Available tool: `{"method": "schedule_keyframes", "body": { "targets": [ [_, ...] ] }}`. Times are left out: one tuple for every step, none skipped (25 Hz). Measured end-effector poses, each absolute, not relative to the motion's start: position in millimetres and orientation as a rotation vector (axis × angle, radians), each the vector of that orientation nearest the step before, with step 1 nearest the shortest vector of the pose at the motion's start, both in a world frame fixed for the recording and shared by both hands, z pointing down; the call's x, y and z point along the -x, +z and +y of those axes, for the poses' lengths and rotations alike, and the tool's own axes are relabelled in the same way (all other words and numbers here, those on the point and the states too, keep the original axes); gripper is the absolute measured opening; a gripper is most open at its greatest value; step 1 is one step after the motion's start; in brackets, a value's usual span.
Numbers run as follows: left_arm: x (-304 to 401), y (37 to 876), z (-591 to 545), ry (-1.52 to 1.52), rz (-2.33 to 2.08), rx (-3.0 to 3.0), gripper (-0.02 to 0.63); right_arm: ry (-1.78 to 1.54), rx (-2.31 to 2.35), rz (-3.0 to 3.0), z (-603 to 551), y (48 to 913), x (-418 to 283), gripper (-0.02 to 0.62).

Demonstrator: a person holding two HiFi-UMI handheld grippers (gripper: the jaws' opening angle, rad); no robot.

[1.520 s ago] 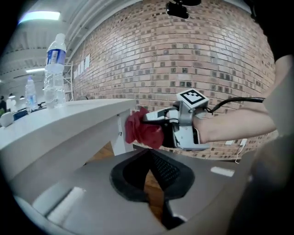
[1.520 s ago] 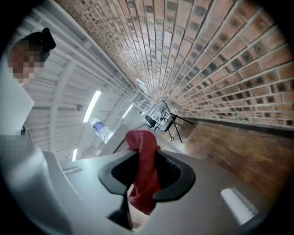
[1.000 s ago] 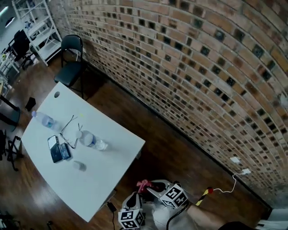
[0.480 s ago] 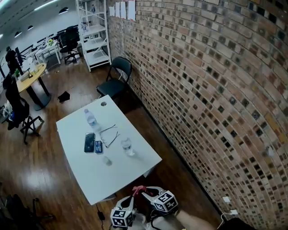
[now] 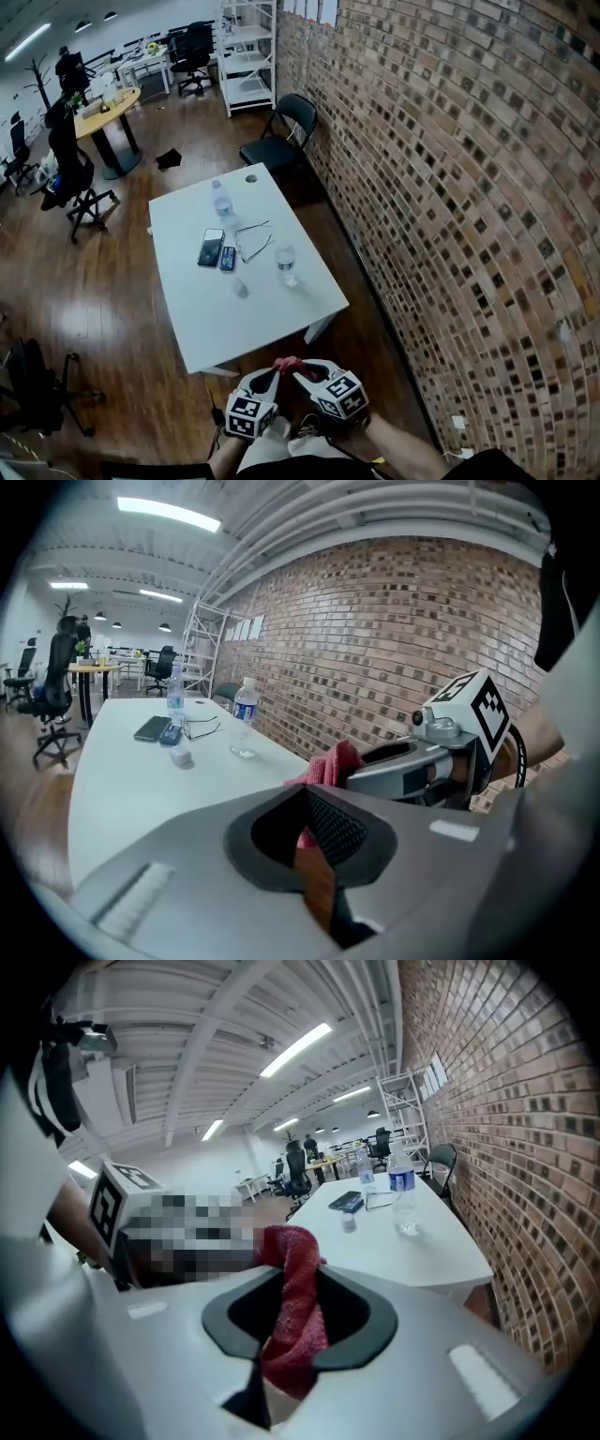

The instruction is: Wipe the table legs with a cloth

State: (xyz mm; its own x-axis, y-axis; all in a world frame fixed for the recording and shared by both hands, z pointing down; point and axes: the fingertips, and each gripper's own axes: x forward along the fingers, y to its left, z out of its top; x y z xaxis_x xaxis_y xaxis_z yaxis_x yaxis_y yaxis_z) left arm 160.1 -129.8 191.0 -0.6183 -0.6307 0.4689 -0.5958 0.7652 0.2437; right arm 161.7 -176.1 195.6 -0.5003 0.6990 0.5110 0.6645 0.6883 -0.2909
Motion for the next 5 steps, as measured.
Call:
{"method": "schedule_keyframes", "body": {
  "targets": [
    [-164, 189, -129, -0.074, -2.420, -0.928, -0.005, 0.067, 1.050, -2.291, -174, 193, -166, 0.081],
    [-167, 187, -127, -0.066, -2.423, -0.936, -0.005, 0.060, 1.059, -2.293, -172, 191, -170, 0.081],
    [-170, 185, -125, -0.060, -2.426, -0.940, -0.005, 0.054, 1.068, -2.294, -169, 189, -173, 0.081],
    [-173, 184, -122, -0.056, -2.431, -0.943, -0.005, 0.048, 1.076, -2.295, -167, 187, -176, 0.081],
    [-176, 182, -120, -0.053, -2.436, -0.945, -0.005, 0.041, 1.085, -2.296, -165, 185, -179, 0.081]
  ]
}}
